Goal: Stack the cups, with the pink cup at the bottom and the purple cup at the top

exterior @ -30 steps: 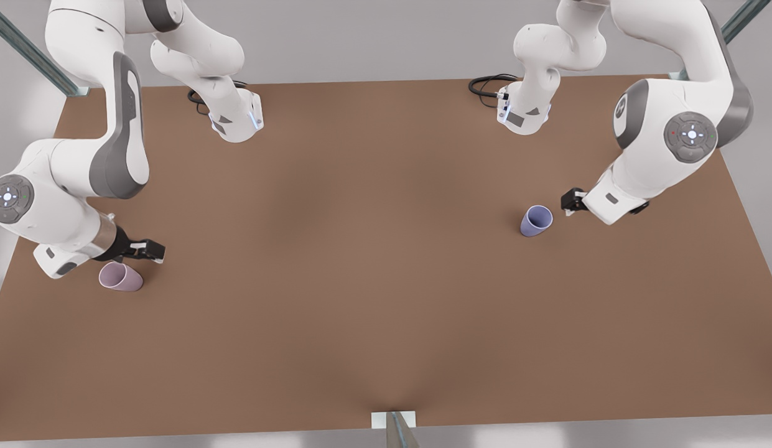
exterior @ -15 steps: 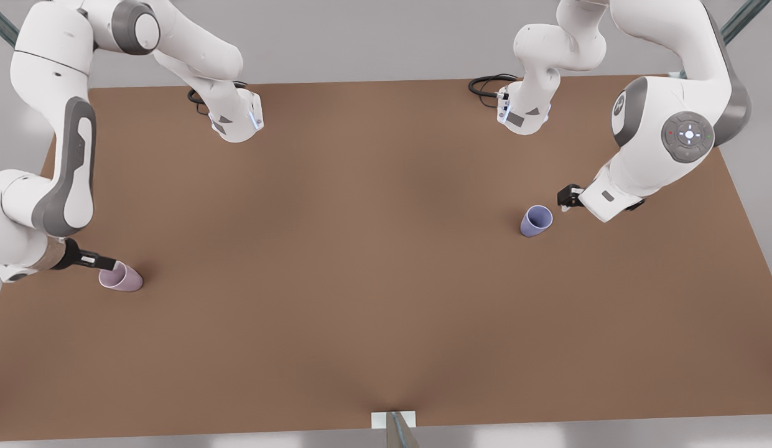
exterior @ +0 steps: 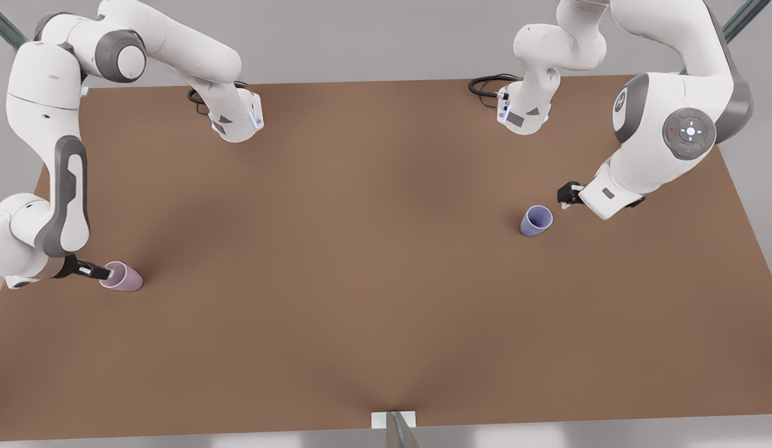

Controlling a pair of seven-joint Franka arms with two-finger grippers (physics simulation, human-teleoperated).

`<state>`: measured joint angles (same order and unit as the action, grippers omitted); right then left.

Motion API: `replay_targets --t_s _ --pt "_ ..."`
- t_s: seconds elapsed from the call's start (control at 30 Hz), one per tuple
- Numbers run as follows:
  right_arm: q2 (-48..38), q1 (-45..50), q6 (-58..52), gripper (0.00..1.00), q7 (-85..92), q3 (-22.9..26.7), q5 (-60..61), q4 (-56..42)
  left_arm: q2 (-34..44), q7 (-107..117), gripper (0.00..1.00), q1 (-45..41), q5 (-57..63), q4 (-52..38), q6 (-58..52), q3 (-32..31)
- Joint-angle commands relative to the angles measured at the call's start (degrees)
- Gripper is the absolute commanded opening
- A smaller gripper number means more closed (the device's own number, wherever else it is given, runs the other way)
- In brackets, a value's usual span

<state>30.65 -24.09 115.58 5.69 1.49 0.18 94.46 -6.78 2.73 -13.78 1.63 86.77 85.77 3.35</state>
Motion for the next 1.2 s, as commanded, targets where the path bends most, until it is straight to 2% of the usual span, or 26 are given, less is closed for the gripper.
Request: replay_targets --t_s 0.0,0.27,0.3,0.33,0.37,0.4,0.5,0.7,0.83,0.87,0.97,1.17 --pt "1.3 -1.0 5.4 1.0 5.4 0.0 0.1 -0.1 0.1 0.4 1.0 -0.2 0.0 0.0 -0.7 -0.2" --pt "4.5 -2.5 6.4 1.0 8.3 -0.1 1.8 -0.2 -0.2 0.3 1.0 -0.2 0.0 0.0 -0.7 -0.2" --pt "5.2 -2.5 7.1 0.95 8.3 -0.1 1.8 -0.2 -0.3 0.5 1.0 -0.2 0.0 0.0 -0.7 -0.2" --pt "5.4 -2.3 7.8 0.73 8.2 -0.1 1.8 -0.3 -0.3 0.3 1.0 -0.2 0.0 0.0 -0.7 -0.2" --pt "5.8 -2.1 9.8 0.56 8.2 -0.1 1.8 -0.3 -0.1 0.5 1.0 -0.2 0.0 0.0 -0.7 -0.2" --pt "6.4 -2.1 10.2 0.44 8.2 -0.1 1.8 -0.2 -0.2 0.5 1.0 -0.2 0.0 0.0 -0.7 -0.2" --pt "6.3 -1.8 10.1 0.23 7.6 -0.3 1.8 -0.3 0.1 0.7 1.0 -0.2 0.0 0.0 -0.7 -0.6" --pt "5.5 -1.8 9.6 0.21 8.1 -0.6 1.8 -0.5 0.2 0.8 1.0 -0.2 0.0 0.0 -0.7 -0.7" --pt "3.3 -1.8 10.0 0.21 9.2 -8.0 1.6 -2.5 0.1 0.6 1.0 -0.2 0.0 -0.1 -0.7 -0.7" --pt "3.5 -1.8 9.3 0.21 18.5 -11.4 0.6 -3.0 0.1 0.6 1.0 -0.2 0.0 -0.1 -0.7 -0.7" --pt "2.5 6.1 9.1 0.21 16.8 -12.1 0.9 -2.8 0.1 0.5 1.0 -0.2 0.0 -0.1 -0.7 -0.7" --pt "-2.3 22.3 4.6 0.21 -9.6 -12.1 0.6 -1.6 0.0 0.8 1.0 -0.2 0.5 -1.9 -0.8 -0.6"
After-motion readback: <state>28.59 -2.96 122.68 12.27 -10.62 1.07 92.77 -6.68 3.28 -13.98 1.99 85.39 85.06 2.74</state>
